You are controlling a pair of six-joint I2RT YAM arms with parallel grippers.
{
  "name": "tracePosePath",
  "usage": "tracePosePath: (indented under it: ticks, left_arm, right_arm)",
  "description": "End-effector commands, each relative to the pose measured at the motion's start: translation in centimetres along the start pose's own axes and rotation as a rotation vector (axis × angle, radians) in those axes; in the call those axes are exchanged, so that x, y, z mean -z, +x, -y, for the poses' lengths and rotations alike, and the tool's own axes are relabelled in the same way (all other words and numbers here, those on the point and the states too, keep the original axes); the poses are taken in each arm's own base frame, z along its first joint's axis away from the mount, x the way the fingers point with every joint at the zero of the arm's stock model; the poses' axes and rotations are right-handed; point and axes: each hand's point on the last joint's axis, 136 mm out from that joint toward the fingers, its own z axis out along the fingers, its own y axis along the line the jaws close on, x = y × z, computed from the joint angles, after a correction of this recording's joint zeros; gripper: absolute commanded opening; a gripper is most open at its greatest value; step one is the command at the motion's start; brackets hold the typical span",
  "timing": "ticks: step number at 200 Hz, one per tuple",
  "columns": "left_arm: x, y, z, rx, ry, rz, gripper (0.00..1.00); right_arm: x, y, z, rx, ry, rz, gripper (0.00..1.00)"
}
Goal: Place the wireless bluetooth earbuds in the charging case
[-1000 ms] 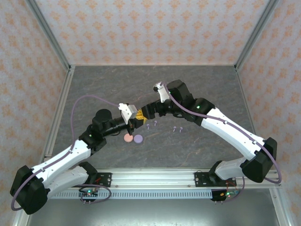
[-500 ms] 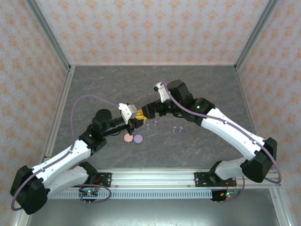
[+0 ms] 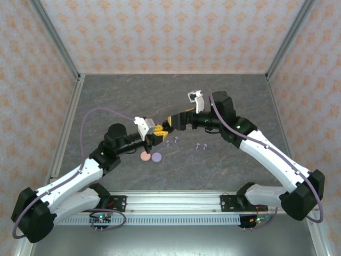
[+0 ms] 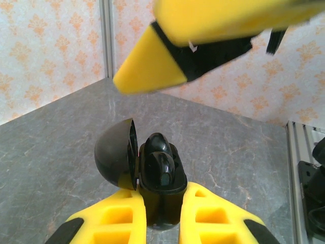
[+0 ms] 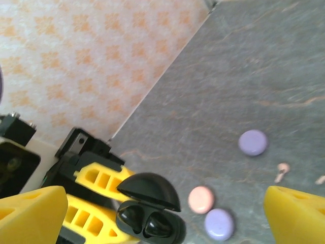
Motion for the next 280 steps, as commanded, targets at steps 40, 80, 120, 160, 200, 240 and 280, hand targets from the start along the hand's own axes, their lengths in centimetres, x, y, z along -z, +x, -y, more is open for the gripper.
tracePosePath:
  ticks: [40, 80, 120, 160, 200, 240, 280]
  left_arm:
    - [0.3, -2.8, 1.7, -0.018, 0.083, 0.077, 0.0]
    - [0.1, -2.5, 1.5, -0.015, 0.079, 0.059, 0.0]
    - [-0.1, -2.5, 1.4, -0.022, 0.071, 0.055, 0.0]
    - [-0.1, -2.6, 1.4, -0.023, 0.076, 0.058, 0.0]
    - [0.1, -2.6, 1.4, -0.027, 0.069, 0.058, 0.0]
    - [-0.1, -2.3, 1.3, -0.024, 0.071, 0.045, 0.0]
    - [-0.3, -2.2, 1.4, -0.019, 0.077, 0.038, 0.0]
  right_arm:
    - [-1.2, 0.0, -3.8, -0.023, -0.285, -0.036, 0.99]
    - [-0.9, -0.3, -5.2, -0.021, -0.361, -0.046, 0.9]
    - [-0.5, -0.1, -5.7, -0.018, -0.377, -0.067, 0.82]
    - [-1.0, 0.4, -3.6, -0.006, -0.242, -0.081, 0.87]
    - [-1.5, 1.4, -3.8, -0.037, -0.286, -0.143, 0.84]
    - [-0.4, 1.1, -5.6, -0.011, -0.351, -0.125, 0.76]
    - [0.8, -0.1, -6.5, 0.047, -0.353, -0.052, 0.75]
